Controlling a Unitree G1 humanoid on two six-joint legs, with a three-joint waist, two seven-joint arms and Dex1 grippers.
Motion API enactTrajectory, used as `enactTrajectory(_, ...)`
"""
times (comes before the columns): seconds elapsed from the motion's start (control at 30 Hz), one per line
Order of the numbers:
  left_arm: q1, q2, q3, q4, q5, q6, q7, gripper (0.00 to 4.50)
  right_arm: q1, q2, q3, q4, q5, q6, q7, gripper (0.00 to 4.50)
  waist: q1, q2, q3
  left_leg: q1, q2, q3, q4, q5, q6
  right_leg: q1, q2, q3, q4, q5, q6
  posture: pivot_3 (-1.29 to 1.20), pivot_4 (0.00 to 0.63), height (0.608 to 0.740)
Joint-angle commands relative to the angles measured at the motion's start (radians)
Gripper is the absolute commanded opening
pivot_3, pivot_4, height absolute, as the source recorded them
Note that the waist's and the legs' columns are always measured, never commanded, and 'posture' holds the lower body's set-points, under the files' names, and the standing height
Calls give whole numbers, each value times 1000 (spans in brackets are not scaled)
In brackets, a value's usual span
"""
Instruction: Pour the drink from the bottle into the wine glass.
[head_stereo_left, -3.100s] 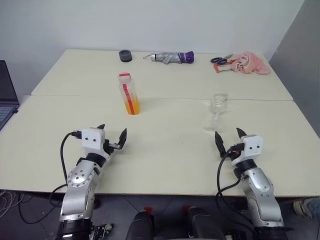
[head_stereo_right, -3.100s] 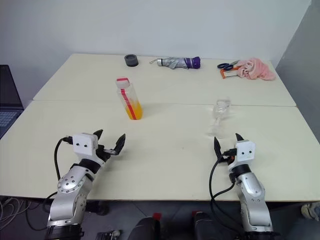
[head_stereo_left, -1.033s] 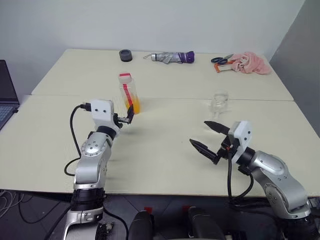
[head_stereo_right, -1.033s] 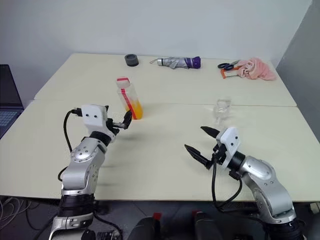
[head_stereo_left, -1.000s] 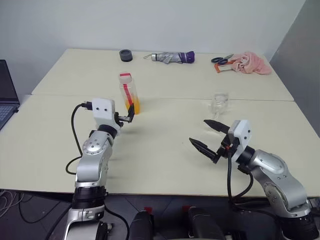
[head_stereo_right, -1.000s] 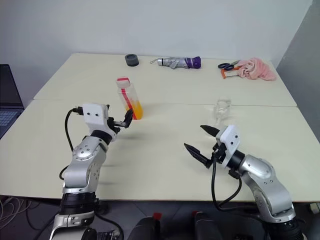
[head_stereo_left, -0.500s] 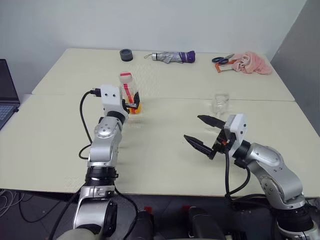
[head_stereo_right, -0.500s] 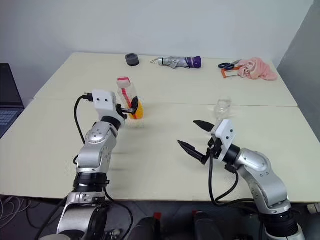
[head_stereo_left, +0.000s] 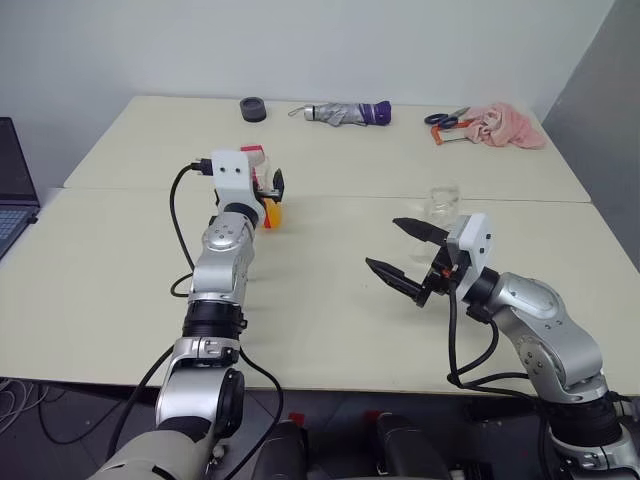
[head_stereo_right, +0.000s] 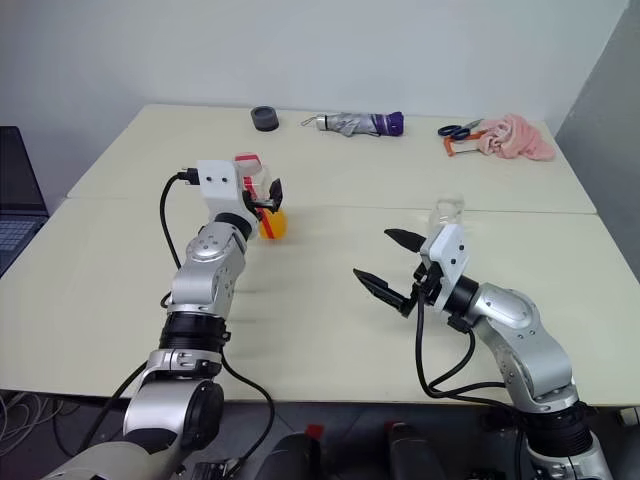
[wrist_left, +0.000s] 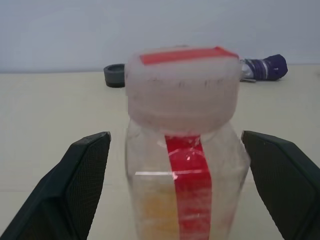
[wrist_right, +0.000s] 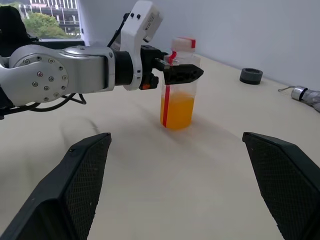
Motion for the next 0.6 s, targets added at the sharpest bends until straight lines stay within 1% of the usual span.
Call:
enactTrajectory(0.03, -46, 13, -2, 21, 10, -26, -4, 4480, -20, 5, -8, -19, 12, 0, 2, 4500, 0, 0, 0, 0, 0, 0, 0, 0, 0, 0, 0, 0, 0, 0, 0, 0, 150, 740)
enactTrajectory(0.57, -80, 28, -7, 84, 19, -48, -11, 4480, -30, 11, -6, -12, 15, 0, 12, 4500, 0, 0, 0, 0, 0, 0, 0, 0, 0, 0, 0, 0, 0, 0, 0, 0, 150, 740)
enactTrajectory(0.6, -82, 28, -7, 86, 21, -51, -9, 4297, -30, 11, -6, -11, 15, -1, 14, 4500, 0, 0, 0, 0, 0, 0, 0, 0, 0, 0, 0, 0, 0, 0, 0, 0, 150, 740)
